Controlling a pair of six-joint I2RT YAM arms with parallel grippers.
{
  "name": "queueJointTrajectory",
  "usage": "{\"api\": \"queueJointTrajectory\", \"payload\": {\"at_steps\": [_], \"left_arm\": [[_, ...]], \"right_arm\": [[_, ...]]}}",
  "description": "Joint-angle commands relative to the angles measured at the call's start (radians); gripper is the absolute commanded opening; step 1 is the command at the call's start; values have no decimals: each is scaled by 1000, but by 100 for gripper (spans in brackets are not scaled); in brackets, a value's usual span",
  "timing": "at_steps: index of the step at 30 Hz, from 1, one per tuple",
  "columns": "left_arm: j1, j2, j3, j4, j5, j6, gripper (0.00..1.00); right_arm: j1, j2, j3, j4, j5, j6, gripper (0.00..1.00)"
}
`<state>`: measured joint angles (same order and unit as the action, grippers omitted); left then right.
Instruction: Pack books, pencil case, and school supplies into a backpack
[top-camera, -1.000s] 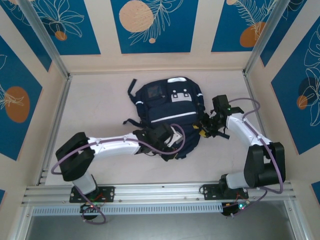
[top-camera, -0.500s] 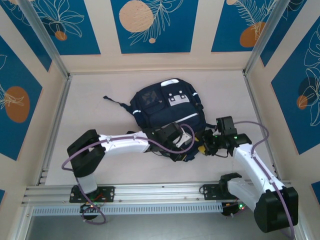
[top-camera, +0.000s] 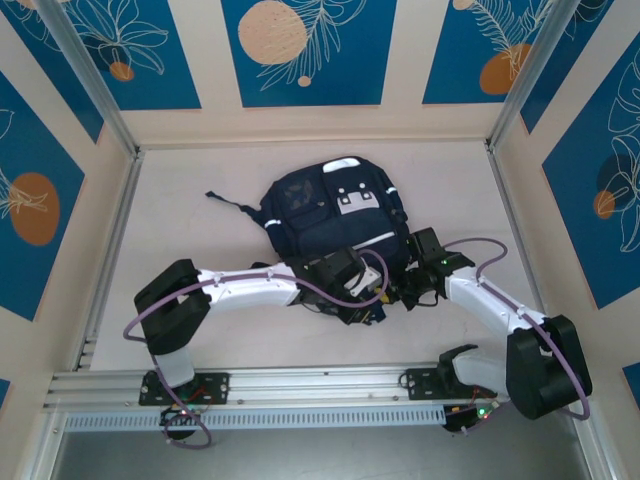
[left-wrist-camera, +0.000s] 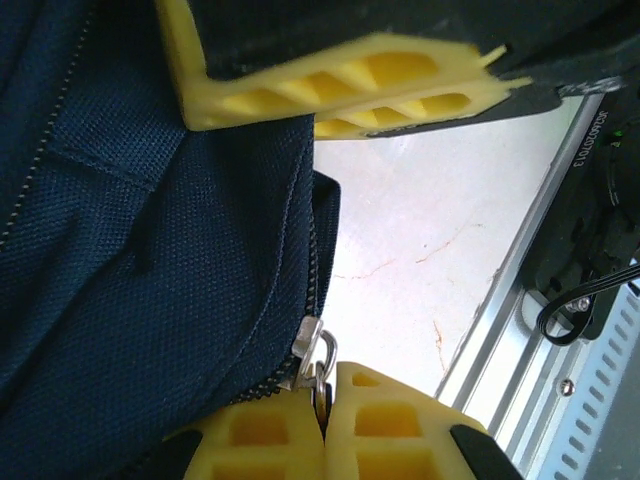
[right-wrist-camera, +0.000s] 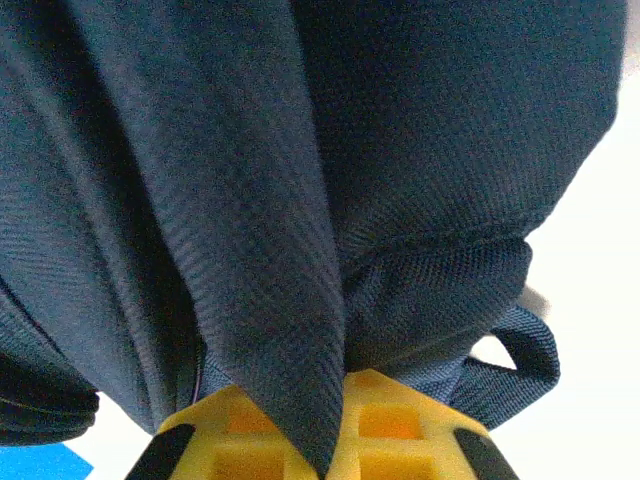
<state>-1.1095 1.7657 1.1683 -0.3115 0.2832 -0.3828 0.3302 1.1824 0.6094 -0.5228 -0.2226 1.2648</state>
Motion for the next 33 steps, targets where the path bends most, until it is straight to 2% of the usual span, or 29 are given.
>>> {"api": "queueJointTrajectory", "payload": {"at_steps": [1,10,17,27,29,31,33], "left_arm": [[-29,-75,-26,8,47,30,0],[7,-171,-130,-41,-12,58,0],[30,-201,-162,-66,-29,77,0],[49,-227,-185,-97,-42,98,0],[48,-221,-184,-85,-32,90,0],[48,-211,-174,-68,-24,80,0],[47,-195,-153,-53,-14,66,0]], "right_arm": [[-5,-7,25,-33,64,-65,0],[-141,-67,36,-149,73,-219,0],[-267,-27,111,-190,86,-328,0],[-345,52,291,-201,139,-429,2],[-339,72,324,-201,113,-438,11],[-321,76,344,-210,86,-430,31],[-288,55,348,-235,73,-397,44]]}}
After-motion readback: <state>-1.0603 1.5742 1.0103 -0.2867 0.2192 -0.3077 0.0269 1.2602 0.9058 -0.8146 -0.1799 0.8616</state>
